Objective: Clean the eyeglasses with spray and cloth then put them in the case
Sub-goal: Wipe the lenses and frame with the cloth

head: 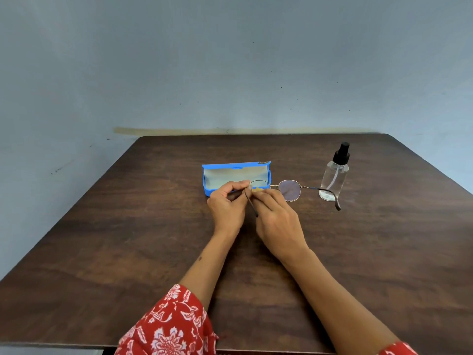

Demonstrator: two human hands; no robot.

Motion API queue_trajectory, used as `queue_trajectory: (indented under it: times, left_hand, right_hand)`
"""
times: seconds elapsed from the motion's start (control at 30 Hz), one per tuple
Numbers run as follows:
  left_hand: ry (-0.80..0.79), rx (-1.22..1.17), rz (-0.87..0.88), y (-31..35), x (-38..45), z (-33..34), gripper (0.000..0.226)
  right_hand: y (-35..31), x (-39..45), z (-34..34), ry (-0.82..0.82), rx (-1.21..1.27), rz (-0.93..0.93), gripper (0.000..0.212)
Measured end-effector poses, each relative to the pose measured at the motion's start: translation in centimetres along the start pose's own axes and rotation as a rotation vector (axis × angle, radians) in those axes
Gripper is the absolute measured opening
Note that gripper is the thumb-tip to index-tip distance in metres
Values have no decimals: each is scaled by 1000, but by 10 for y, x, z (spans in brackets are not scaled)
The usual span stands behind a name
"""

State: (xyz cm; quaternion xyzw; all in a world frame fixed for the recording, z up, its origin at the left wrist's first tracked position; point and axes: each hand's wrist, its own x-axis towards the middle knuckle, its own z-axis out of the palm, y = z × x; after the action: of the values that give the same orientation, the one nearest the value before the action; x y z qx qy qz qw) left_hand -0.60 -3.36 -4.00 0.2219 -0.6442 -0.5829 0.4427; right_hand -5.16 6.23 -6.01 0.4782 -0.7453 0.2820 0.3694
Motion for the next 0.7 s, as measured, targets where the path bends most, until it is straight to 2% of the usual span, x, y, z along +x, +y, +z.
queue_trajectory:
  times: [0.1, 0.2, 0.27, 0.4, 0.53, 0.6, 0.7]
  left_hand:
    - [-11, -5, 9, 0, -1, 0, 14]
    - [-19, 3, 23, 0, -1, 1, 15]
    - [-18, 0, 20, -1, 0, 1, 15]
    - [-11, -14, 12, -1, 0, 1, 14]
    - [-19, -11, 17, 0, -1, 0, 15]
    - [-27, 9, 20, 0, -2, 1, 16]
    - [-19, 5, 21, 1, -3, 2, 15]
  right_hand:
    - [4, 3, 2, 48, -40, 39, 21]
    - [6, 4, 4, 46, -68, 87, 25]
    - [4, 3, 3, 37, -67, 62, 22]
    - [-2, 1, -2, 11, -22, 3, 31]
    - [5, 4, 0, 37, -57, 68, 21]
    - [10, 5, 2, 26, -82, 121, 23]
    - [7, 3, 0, 23, -58, 91, 21]
